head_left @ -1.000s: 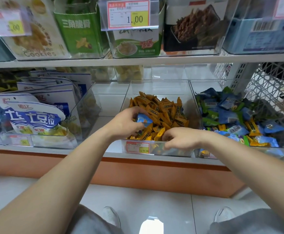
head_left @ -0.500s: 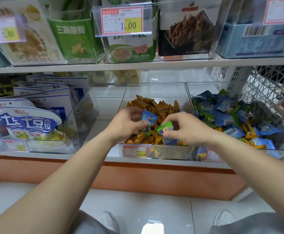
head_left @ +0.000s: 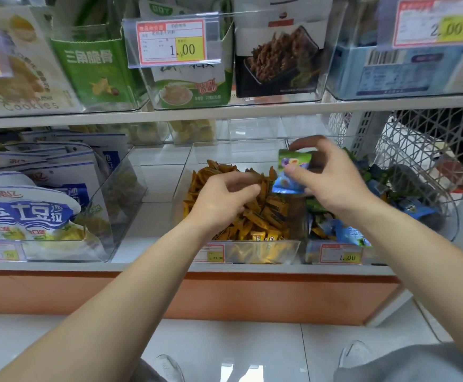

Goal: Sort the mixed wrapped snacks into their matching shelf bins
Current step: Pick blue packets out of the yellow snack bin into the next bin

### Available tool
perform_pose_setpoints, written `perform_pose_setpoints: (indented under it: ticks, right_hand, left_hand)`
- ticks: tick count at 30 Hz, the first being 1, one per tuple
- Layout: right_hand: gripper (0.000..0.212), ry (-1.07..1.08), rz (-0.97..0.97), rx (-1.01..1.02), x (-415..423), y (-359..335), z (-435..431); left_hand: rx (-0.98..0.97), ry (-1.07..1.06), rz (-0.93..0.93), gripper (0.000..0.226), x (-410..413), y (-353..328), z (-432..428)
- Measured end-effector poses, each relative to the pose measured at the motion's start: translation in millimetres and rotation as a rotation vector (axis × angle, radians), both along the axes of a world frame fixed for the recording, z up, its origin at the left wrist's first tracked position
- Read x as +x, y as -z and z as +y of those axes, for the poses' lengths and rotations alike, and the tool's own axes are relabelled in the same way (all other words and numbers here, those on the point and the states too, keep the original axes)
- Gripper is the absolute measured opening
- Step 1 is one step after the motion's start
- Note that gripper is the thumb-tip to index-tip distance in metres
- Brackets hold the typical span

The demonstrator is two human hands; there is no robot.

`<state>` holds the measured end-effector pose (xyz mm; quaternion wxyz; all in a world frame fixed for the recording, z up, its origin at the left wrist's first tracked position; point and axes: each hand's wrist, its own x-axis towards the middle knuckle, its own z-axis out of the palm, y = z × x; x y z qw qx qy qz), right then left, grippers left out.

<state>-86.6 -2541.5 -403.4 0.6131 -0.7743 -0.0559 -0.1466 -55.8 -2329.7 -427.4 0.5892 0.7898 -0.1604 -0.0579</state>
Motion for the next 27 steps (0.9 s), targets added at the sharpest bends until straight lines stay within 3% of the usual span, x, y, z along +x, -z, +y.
perform_pose_setpoints:
  ticks: [3,7,9,11,13,15,19,25,27]
  right_hand:
    - [0.027,0.289,-0.126,-0.473,5.9,4.2,-33.3]
    - [0.038,0.432,0.269,-1.021,17.7,16.0,-67.8]
    - [0.047,0.547,0.342,-1.201,20.5,14.1,-71.9]
    - [0.047,0.583,0.172,-1.199,22.8,9.8,-68.9]
    - [0.051,0.467,0.025,-1.067,25.2,7.5,-58.7]
    - [0.064,0.313,0.034,-1.001,28.7,12.5,-43.5]
    - [0.08,0.157,0.158,-1.063,37.0,38.2,-34.9]
    - [0.079,0.155,0.194,-1.058,39.1,48.5,-38.2]
    - [0.073,0.164,0.171,-1.058,38.6,49.5,-38.5]
  left_hand:
    - [0.362,-0.031,-0.217,0.029,7.4,8.6,5.5]
    - [0.555,-0.022,-0.26,0.031,15.6,15.9,2.4]
    - [0.6,0.0,-0.278,0.032,19.8,16.9,-5.5]
    - [0.624,0.024,-0.308,0.029,27.1,15.4,-17.0]
    - [0.633,0.032,-0.343,0.024,40.9,12.6,-31.2]
    - [0.675,0.013,-0.367,0.025,60.9,10.9,-47.1]
    - [0.834,0.057,-0.421,0.037,106.0,15.5,-76.9]
    - [1.147,0.25,-0.343,0.067,151.0,39.2,-107.0]
    - [1.225,0.286,-0.367,0.064,158.2,47.7,-104.8]
